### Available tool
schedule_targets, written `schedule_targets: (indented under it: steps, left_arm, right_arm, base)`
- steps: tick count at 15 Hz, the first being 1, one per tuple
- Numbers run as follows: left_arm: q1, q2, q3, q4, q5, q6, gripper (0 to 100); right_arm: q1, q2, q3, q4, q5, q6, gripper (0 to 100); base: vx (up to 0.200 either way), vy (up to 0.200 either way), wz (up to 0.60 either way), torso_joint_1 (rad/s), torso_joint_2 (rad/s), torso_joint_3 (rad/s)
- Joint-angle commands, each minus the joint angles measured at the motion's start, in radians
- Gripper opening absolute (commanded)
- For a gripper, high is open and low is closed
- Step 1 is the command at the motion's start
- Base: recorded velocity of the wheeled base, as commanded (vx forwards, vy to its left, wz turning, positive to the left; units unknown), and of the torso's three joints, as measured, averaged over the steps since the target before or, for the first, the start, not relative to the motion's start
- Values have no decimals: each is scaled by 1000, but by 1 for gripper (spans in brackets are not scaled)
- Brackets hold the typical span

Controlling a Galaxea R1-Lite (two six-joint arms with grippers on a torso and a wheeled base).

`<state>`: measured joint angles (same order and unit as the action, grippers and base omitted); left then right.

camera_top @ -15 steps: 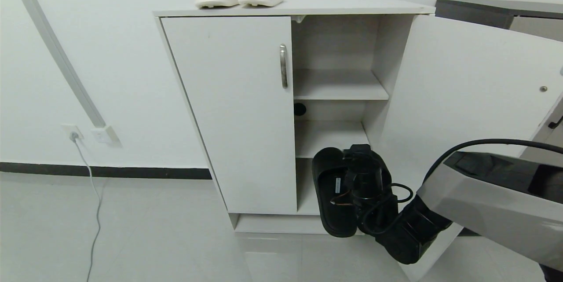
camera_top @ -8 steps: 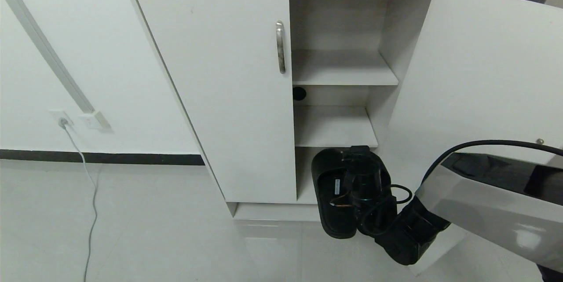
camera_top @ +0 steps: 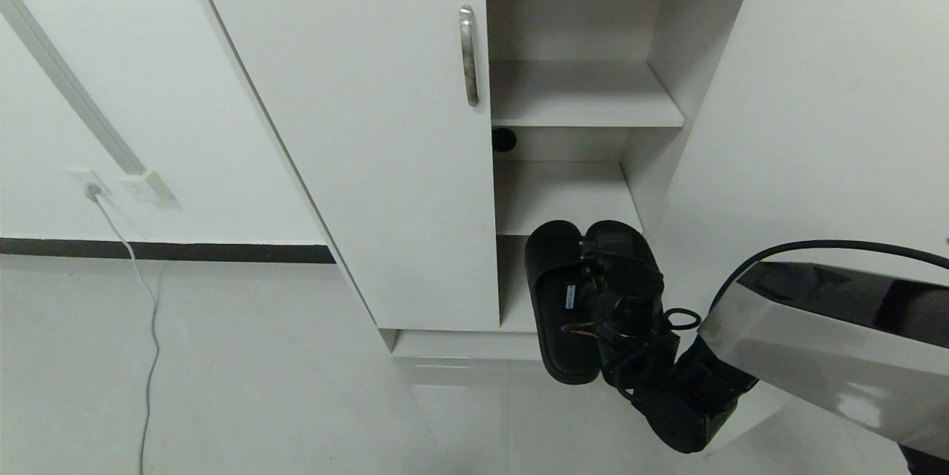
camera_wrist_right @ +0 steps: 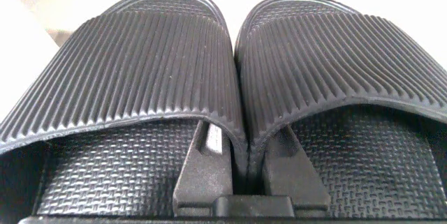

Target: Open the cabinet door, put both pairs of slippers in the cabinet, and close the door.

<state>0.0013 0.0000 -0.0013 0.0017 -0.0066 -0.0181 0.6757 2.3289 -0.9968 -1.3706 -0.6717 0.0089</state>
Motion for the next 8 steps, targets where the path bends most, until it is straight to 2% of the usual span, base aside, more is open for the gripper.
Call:
schedule_targets:
  steps: [1,5,8]
  left_arm:
    - [0,2,0,0,0,0,0]
    - [0,2,0,0,0,0,0]
    - [0,2,0,0,-1,0,0]
  right_arm:
    - [1,7,12,-10,3,-12,0]
    - [1,24,15,-8,7,-12,0]
    - [1,23,14,-8,6,-12,0]
  base:
    - [0,0,0,0,0,0]
    - [0,0,0,0,0,0]
    - [200,0,0,2,2,1]
